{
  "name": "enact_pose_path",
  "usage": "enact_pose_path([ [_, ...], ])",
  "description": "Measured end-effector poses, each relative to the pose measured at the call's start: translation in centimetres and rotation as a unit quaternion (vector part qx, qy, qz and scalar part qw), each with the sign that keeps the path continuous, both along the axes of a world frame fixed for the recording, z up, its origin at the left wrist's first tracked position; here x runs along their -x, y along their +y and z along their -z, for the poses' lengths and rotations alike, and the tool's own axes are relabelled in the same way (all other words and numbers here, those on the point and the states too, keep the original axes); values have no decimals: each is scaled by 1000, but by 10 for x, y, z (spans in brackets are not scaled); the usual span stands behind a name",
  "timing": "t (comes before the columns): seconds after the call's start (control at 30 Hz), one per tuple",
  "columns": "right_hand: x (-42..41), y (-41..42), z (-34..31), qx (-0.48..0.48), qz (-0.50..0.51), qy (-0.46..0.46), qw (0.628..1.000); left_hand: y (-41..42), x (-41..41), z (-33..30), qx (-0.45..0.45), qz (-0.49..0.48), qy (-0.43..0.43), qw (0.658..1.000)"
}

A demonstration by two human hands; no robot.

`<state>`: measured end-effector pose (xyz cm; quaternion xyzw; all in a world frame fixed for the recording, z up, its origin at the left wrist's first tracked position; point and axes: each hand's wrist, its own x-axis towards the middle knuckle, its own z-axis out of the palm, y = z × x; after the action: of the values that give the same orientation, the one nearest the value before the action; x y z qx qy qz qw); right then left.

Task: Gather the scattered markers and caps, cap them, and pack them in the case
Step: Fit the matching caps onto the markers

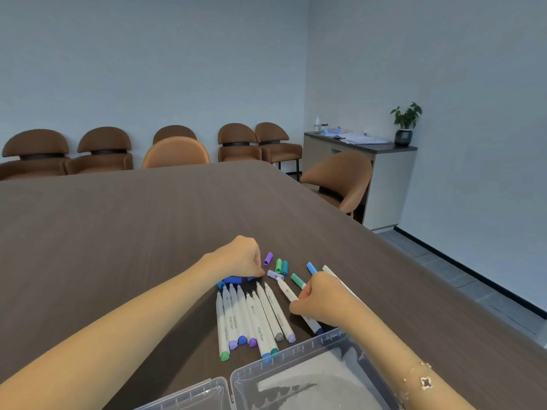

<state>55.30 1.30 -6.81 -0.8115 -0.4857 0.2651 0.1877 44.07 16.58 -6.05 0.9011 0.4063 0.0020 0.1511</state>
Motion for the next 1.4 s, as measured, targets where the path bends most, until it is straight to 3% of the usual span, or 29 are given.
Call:
enact_pose_path([
  [0.1, -10, -2, -9, -6, 21, 118, 993, 2, 4, -7, 73, -27, -97, 992],
  [0.2, -14, -7, -18, -11, 8, 244, 970, 3, 7, -13, 169, -77, -202, 962],
  [0.37, -8, -7, -19, -10, -26, 273, 962, 3, 14, -18, 315, -91, -273, 905],
  [0.73, -5, -8, -18, -38, -22, 254, 966, -4, 3, -9, 232, -99, -226, 941],
  [0.9, -3, -7, -16, -51, -15, 271, 961, -12, -3, -7, 165, -82, -252, 950],
  [1.0, 0, -6, -15, -53, -5, 262, 964, -16, -8, -12, 167, -88, -268, 945],
  [1.13, 2, -4, -13, -71, 28, 184, 980, -16, -13, -15, 153, -99, -257, 949],
  [1.4, 2, 1, -13, -67, 67, 186, 978, -20, -10, -17, 149, -80, -243, 955],
])
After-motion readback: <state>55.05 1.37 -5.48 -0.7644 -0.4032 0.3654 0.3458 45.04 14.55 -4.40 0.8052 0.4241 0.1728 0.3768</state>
